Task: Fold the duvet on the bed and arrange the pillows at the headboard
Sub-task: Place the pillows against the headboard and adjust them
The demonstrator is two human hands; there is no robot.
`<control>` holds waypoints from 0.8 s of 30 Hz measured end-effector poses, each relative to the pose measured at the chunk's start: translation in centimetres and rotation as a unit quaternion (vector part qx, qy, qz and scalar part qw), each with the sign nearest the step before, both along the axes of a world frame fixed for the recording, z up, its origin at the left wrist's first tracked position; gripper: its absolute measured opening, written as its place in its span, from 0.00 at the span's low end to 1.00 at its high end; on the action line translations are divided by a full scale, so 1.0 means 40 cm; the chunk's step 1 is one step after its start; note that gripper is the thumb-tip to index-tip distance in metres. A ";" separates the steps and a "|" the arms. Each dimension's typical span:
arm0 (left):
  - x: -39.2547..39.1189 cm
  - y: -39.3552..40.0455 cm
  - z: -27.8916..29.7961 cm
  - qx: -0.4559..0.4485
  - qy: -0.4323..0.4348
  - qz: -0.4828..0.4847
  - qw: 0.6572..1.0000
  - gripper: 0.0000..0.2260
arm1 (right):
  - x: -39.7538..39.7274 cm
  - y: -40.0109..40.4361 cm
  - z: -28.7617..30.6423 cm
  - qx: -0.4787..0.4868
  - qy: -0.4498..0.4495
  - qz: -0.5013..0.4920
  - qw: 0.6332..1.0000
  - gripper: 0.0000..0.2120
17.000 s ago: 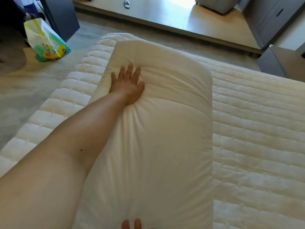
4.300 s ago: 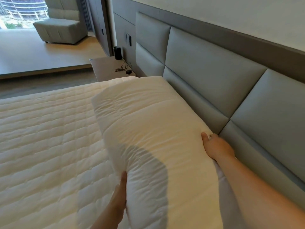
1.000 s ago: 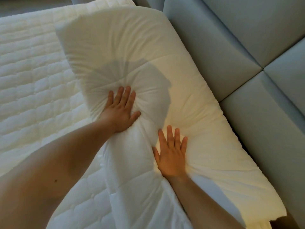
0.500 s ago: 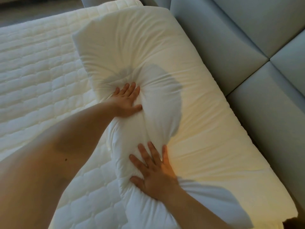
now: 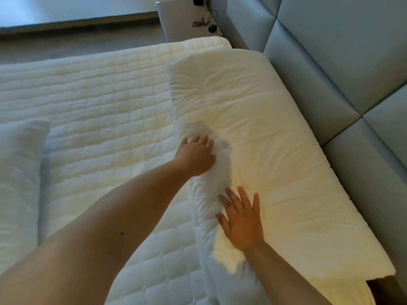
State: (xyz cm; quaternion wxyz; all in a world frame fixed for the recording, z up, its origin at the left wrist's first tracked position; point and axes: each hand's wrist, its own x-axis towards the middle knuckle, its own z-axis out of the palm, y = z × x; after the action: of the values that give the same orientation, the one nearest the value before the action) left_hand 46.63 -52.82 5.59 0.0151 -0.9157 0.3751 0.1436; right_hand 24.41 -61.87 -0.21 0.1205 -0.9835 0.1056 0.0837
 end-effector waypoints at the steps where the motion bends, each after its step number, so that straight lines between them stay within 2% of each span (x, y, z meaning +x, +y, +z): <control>1: -0.014 0.043 0.011 -0.018 -0.014 0.006 1.000 0.25 | 0.005 0.019 0.022 0.009 -0.014 -0.028 0.999 0.29; 4: -0.056 0.194 0.032 -0.052 -0.039 0.041 0.997 0.20 | 0.031 0.096 0.076 0.024 -0.050 -0.072 0.996 0.31; 8: -0.094 0.459 0.017 -0.040 -0.039 0.126 0.991 0.18 | 0.085 0.230 0.107 0.039 -0.075 -0.037 0.996 0.31; 11: -0.098 0.695 -0.004 -0.031 -0.034 0.208 0.977 0.18 | 0.134 0.362 0.108 0.054 -0.060 -0.006 0.997 0.36; 13: -0.100 0.862 -0.013 -0.025 -0.038 0.261 0.964 0.17 | 0.168 0.461 0.098 0.080 -0.014 0.008 0.997 0.40; 14: -0.102 0.948 -0.015 -0.022 -0.041 0.290 0.956 0.16 | 0.183 0.512 0.092 0.095 0.018 0.014 0.995 0.40; 18: -0.107 1.289 -0.019 -0.012 -0.043 0.423 0.905 0.16 | 0.236 0.736 0.048 0.138 0.133 0.044 0.980 0.28; 24: -0.142 1.709 -0.050 0.021 0.026 0.580 0.814 0.19 | 0.295 1.118 0.014 0.243 0.224 0.044 0.943 0.30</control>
State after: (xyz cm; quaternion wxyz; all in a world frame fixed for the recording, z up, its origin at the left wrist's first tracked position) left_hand 40.96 15.53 3.57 -0.0616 -0.9587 -0.2290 0.1569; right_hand 36.22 -17.16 0.34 0.3255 -0.8836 0.0627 0.3306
